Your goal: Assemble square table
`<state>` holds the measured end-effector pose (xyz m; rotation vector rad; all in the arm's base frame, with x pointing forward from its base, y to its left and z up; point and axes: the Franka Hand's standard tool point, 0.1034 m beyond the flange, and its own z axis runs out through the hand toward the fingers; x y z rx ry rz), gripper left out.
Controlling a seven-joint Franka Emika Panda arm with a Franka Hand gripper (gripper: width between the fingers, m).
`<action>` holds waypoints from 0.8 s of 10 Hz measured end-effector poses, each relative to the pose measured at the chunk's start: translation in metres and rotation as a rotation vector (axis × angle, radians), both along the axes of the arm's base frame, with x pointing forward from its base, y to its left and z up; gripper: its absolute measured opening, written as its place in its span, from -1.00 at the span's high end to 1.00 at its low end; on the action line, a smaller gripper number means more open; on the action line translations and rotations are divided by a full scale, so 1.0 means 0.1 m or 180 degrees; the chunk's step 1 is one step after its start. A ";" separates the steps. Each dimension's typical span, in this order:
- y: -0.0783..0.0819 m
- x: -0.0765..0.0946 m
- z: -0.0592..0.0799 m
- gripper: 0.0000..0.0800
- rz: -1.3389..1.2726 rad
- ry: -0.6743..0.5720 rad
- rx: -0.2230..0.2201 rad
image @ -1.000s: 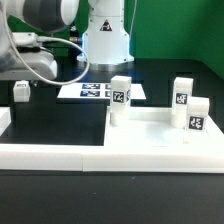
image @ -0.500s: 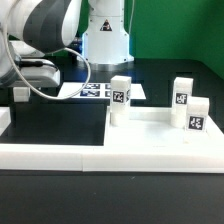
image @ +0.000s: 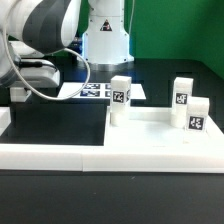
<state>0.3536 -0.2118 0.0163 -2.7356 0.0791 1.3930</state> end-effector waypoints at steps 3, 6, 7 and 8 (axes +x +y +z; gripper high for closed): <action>0.00 0.00 0.00 0.28 -0.0001 0.0000 0.0000; 0.00 0.00 0.00 0.28 -0.0002 -0.0001 0.0000; -0.01 0.02 0.02 0.28 0.0000 -0.0016 0.0002; -0.01 0.12 0.21 0.28 0.0068 -0.0041 0.0104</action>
Offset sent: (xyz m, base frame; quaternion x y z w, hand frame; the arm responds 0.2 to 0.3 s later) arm 0.0000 0.0000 0.0000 0.0000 0.0000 0.0000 1.0000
